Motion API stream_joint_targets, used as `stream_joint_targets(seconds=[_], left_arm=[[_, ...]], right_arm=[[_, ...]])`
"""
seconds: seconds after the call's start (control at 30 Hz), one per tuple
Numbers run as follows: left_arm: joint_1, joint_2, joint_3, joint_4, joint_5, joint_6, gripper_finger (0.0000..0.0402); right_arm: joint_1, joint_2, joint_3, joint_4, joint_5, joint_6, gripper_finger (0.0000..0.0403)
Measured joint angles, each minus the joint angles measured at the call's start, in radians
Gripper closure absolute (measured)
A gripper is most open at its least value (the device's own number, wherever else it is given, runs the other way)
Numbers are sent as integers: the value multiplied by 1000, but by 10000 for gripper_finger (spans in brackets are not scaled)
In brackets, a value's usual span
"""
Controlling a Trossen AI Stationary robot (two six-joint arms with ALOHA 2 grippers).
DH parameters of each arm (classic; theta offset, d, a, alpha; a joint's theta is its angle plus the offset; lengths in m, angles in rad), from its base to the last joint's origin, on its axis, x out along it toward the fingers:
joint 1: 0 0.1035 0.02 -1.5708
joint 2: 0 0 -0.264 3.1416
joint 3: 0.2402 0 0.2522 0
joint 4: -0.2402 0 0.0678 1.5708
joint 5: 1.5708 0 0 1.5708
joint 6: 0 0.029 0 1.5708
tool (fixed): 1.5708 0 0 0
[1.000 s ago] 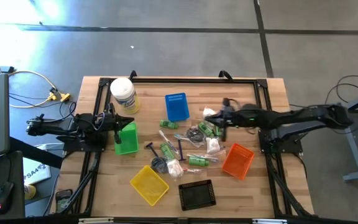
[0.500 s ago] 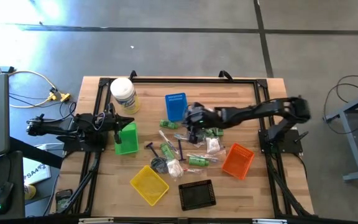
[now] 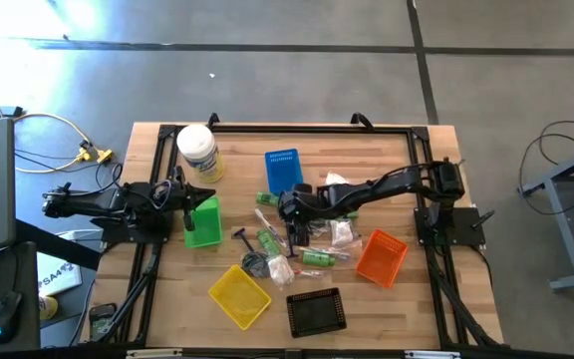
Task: Pick & Place Travel size toiletries
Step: Put the blue toothbrush into the blue bin
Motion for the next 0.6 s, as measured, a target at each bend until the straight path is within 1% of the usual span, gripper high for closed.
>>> stream_joint_targets(seconds=[0.13,0.2,0.3,0.47,0.6], left_arm=[[0,0,0,1,0,0,402],[0,0,0,6,0,0,402],[0,0,0,8,-1,5,402],[0,0,0,8,-2,6,402],[0,0,0,8,-2,6,402]], right_arm=[[-4,-1,2,5,-1,24,183],[-15,-1,1,-2,-19,64,184],[-31,32,3,25,-62,92,185],[-49,104,-1,37,-9,87,186],[-59,126,1,56,-30,96,185]])
